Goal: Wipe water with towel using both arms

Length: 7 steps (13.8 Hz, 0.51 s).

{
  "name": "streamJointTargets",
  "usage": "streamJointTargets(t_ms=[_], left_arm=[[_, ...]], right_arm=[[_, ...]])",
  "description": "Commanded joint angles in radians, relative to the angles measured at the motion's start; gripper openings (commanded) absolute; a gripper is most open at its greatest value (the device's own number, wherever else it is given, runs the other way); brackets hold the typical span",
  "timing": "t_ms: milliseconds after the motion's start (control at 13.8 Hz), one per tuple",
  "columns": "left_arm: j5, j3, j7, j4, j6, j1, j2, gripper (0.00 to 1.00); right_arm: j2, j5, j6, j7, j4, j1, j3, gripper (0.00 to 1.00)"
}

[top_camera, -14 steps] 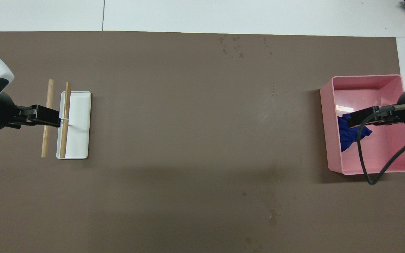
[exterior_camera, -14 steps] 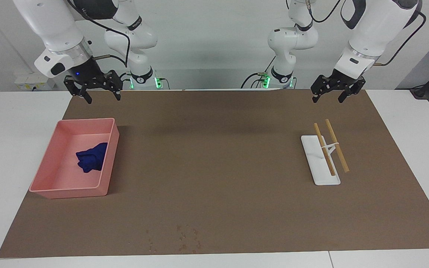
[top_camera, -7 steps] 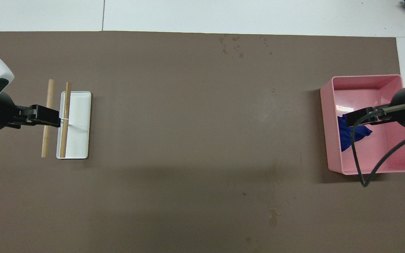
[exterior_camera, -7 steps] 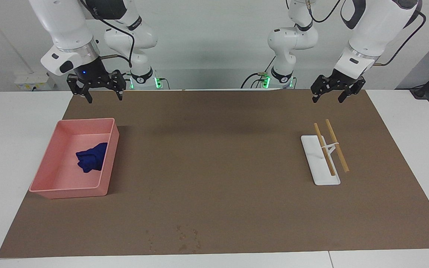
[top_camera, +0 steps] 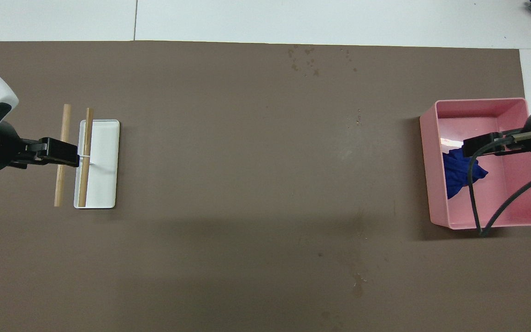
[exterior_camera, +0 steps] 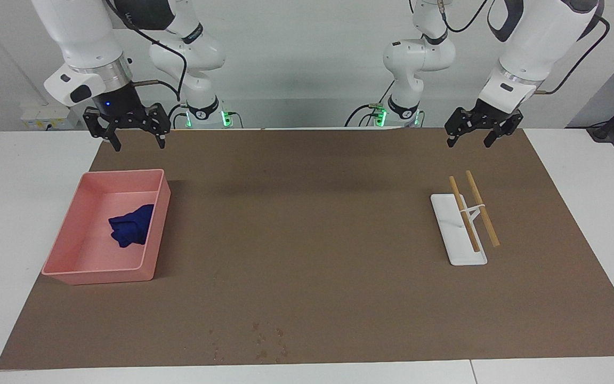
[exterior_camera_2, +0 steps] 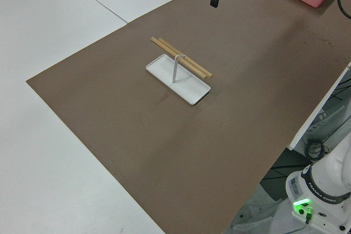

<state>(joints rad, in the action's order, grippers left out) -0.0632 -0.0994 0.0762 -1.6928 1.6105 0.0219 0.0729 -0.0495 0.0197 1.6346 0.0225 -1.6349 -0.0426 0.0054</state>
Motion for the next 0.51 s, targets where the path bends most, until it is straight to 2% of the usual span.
streamJointTargets(t_ms=[0,434], left_arm=[[0.022,0.01,-0.009,0.007,-0.018,0.012,0.002,1.0],[0.022,0.01,-0.009,0.007,-0.018,0.012,0.002,1.0]], right_arm=[[0.011,-0.02,-0.015,-0.018,0.018,0.013,0.008,1.0],[0.01,-0.039,-0.013,-0.019,0.018,0.013,0.008,1.0]])
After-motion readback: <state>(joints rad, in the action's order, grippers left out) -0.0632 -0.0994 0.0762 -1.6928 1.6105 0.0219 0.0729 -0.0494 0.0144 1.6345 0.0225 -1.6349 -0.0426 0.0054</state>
